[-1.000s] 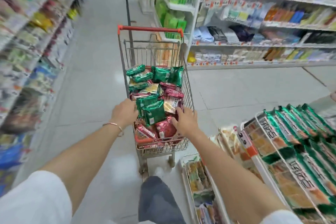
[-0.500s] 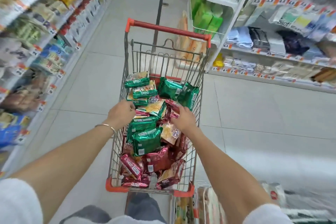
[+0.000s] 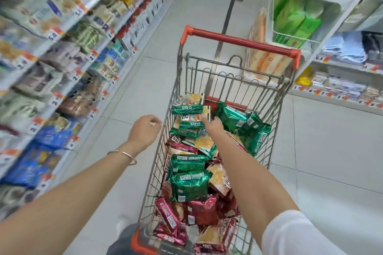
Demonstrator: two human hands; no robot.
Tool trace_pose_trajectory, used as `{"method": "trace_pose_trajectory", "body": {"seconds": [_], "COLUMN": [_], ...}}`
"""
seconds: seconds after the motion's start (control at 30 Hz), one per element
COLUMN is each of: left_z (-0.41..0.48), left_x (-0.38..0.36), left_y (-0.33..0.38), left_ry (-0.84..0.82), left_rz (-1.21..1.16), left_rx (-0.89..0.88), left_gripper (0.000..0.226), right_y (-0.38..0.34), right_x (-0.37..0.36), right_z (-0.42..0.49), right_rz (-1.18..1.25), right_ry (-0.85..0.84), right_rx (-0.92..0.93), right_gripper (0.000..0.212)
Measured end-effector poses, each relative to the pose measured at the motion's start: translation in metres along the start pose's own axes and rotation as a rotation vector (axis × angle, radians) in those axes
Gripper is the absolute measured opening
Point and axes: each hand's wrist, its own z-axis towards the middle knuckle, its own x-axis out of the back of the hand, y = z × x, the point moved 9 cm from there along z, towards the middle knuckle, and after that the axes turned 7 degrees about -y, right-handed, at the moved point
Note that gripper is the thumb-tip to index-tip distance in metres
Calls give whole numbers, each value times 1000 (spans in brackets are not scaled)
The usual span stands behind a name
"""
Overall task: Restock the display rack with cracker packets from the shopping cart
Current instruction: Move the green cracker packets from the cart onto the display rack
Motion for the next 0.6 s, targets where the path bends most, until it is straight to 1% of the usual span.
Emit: {"method": "trace_pose_trajectory", "body": {"seconds": [0.03, 0.1, 0.13, 0.17, 0.2, 0.23, 0.3, 0.33, 0.37, 0.4, 0.47, 0.5, 0.53, 0.57, 0.6], "left_z": [2, 2, 3, 3, 3, 2, -11, -20, -24, -25, -19, -17, -14, -12, -12], "left_x": [-2, -9, -15, -25, -39, -57, -100, -119, -133, -145, -159, -162, -166, -167, -164], "left_y": [-6, -9, -8, -8, -10, -14, -13, -5, 2, 9, 15, 14, 10, 4, 0], "left_ry": [-3, -12, -28, -63, -125, -213, -434, -515, -551, -542, -447, -405, -374, -346, -325], "left_rz": [7, 10, 4, -27, -99, -218, -572, -737, -874, -1002, -1186, -1215, -1210, -1172, -1134], "left_rx": [11, 10, 9, 34, 104, 208, 458, 549, 614, 642, 635, 625, 616, 614, 605], "left_gripper": [17, 17, 16, 17, 24, 35, 68, 75, 76, 73, 49, 41, 40, 39, 38], "right_y": [6, 23, 32, 37, 40, 41, 47, 51, 53, 54, 54, 54, 54, 51, 47], "right_x": [0, -1, -3, -4, -3, -1, 6, 11, 16, 20, 28, 35, 46, 62, 82], "right_z": [5, 10, 8, 1, -8, -18, -41, -54, -68, -79, -100, -107, -110, -109, -106], "right_rz": [35, 170, 235, 280, 312, 334, 335, 290, 219, 144, 14, -48, -114, -164, -203], "right_ry": [-3, -38, -65, -101, -122, -134, -118, -99, -93, -101, -145, -155, -135, -74, 28], "right_rx": [-16, -108, -154, -178, -182, -172, -143, -118, -82, -24, 107, 153, 192, 228, 250], "right_gripper": [56, 35, 30, 30, 33, 37, 42, 39, 37, 33, 28, 27, 27, 28, 29]}}
